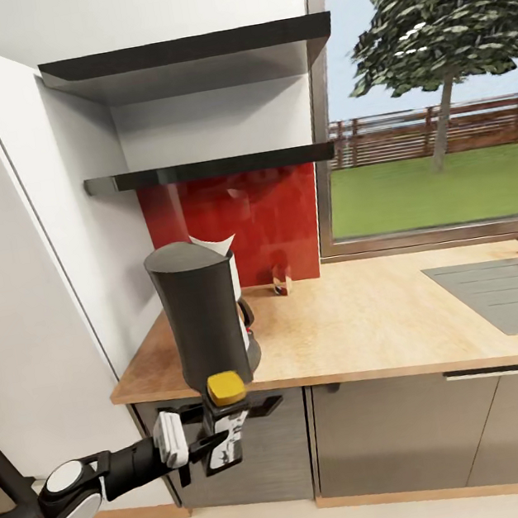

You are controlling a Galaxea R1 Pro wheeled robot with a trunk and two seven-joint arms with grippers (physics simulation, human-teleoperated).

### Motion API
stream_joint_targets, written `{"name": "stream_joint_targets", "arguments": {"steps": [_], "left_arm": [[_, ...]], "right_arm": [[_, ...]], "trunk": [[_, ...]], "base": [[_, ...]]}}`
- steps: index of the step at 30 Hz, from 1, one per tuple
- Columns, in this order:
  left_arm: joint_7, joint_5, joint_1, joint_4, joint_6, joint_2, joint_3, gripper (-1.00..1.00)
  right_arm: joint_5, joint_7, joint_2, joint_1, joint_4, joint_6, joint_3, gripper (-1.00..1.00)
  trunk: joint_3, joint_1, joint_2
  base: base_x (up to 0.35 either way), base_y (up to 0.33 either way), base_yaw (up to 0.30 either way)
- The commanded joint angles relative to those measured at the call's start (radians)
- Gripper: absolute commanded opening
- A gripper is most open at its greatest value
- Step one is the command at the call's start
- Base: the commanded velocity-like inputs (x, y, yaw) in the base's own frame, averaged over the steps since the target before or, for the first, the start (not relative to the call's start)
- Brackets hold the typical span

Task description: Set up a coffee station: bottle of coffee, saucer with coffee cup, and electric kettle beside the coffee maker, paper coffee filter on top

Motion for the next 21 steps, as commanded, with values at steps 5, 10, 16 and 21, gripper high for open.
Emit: {"name": "stream_joint_targets", "arguments": {"steps": [5,10,16,21], "left_arm": [[-0.001,0.006,-0.002,0.000,-0.004,0.022,-0.004,-1.00],[-0.001,0.006,-0.002,0.000,-0.004,0.026,-0.005,-1.00],[-0.001,0.006,-0.002,0.001,-0.004,0.026,-0.005,-1.00],[0.001,0.006,-0.002,0.002,-0.004,0.026,-0.005,-1.00]], "right_arm": [[-0.009,0.006,0.000,-0.001,0.003,-0.006,0.004,1.00],[-0.010,0.004,0.001,-0.001,0.003,-0.006,0.005,1.00],[-0.010,0.003,0.001,-0.001,0.003,-0.006,0.005,1.00],[-0.010,0.003,0.001,-0.001,0.003,-0.006,0.005,1.00]], "trunk": [[-0.002,0.000,-0.001],[-0.002,0.000,-0.001],[-0.002,0.000,-0.001],[-0.002,0.000,-0.001]], "base": [[0.000,0.000,0.000],[0.000,0.000,0.121],[0.000,0.000,0.250],[0.000,0.000,0.106]]}}
